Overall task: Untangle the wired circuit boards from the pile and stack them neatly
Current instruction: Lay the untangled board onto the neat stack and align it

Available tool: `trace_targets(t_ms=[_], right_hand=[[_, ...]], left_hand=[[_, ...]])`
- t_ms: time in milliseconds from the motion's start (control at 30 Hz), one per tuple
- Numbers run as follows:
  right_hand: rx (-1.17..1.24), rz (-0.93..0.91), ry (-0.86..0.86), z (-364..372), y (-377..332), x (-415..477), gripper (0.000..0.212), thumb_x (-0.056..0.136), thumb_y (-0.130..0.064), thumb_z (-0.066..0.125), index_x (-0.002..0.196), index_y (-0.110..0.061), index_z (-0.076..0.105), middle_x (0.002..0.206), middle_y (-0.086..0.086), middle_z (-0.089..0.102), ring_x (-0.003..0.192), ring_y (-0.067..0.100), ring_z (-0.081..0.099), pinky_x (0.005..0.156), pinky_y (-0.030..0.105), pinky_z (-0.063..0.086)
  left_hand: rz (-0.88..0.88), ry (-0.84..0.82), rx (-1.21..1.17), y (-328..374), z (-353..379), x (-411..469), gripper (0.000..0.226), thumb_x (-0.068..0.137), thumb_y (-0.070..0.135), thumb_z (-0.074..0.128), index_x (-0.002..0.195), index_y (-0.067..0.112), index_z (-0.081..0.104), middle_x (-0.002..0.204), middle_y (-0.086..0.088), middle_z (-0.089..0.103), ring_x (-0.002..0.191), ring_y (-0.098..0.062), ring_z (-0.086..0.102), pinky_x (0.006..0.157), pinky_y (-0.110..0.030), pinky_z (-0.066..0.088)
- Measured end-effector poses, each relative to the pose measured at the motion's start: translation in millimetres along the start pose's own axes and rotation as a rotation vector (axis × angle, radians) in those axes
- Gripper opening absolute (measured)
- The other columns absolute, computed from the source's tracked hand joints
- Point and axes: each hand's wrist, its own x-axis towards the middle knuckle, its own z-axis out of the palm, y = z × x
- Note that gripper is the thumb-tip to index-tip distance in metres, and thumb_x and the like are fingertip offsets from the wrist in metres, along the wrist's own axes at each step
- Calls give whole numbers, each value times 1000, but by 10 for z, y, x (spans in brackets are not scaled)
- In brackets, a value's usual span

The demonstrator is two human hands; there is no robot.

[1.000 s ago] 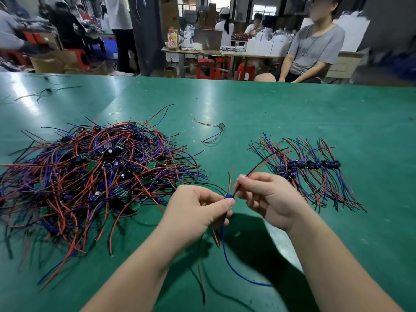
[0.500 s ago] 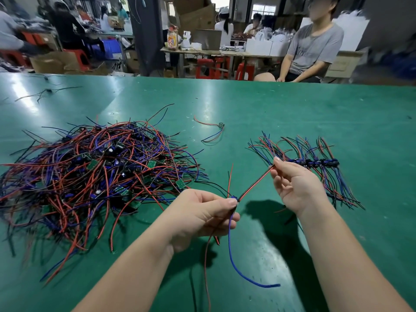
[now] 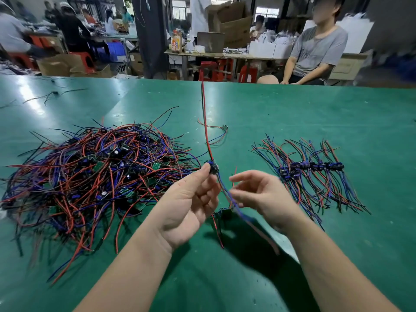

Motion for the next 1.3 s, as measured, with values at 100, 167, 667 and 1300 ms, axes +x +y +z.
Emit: trace_targets(t_ms=[100,167,667,1300], right_hand=[[145,-118,-144,221,13,-61,36,52,-21,89,86,-21,76,76,2,72,67,8,64,61,19,51],[271,-154,-140,275,0,-76,45,44,-34,94,84,-21,77,75,1,72,64,7,63,58,17,49],[605,53,-45,170,-125,-64,52,25,-21,98,71,-7,76,60,6,63,50,11,59,49,20,51],[-100,135,60,-68,-114,-6,11,69,-10,75,64,-6,66,56,6,63,43,8,51,42,15,40]], left_hand=[[10,-56,-25,-11,28,-27,16,61,25,69,61,10,73,67,-2,72,58,-9,68,51,-15,53],[70,-80,-22,-28,35,-34,18,64,23,67,73,9,72,73,-6,74,62,-11,70,52,-18,55],[526,-139,643,-350,54,-81,22,62,17,84,75,16,66,70,3,71,62,-3,61,62,-13,47],[57,13,756,-311,-62,-13,10,74,6,78,67,3,70,58,-12,66,53,-19,63,48,-20,49]])
